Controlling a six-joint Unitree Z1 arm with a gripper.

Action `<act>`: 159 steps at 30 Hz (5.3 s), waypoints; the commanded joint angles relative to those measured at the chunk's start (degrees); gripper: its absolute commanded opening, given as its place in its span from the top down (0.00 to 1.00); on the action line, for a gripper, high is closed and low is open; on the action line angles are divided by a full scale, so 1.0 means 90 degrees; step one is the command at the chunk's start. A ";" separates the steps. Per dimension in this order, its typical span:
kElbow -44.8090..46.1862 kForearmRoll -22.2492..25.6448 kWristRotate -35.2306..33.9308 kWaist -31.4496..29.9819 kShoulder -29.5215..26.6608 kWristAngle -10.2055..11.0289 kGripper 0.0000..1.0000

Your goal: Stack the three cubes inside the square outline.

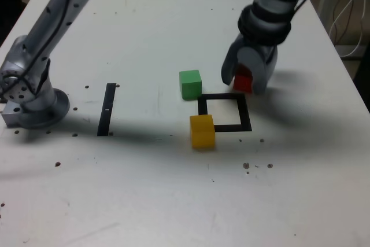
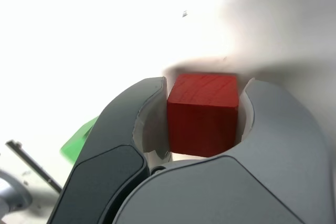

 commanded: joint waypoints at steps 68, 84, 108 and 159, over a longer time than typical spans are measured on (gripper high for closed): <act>0.1701 -0.0695 -0.2636 -0.0742 -0.0707 -0.0577 0.07; 0.1919 -0.0109 -0.2944 -0.1243 -0.1843 -0.0966 0.01; 0.3411 -0.1353 -0.3842 -0.1951 -0.1928 -0.1652 0.07; 0.3285 -0.1787 -0.3924 -0.1787 -0.1795 -0.0725 0.96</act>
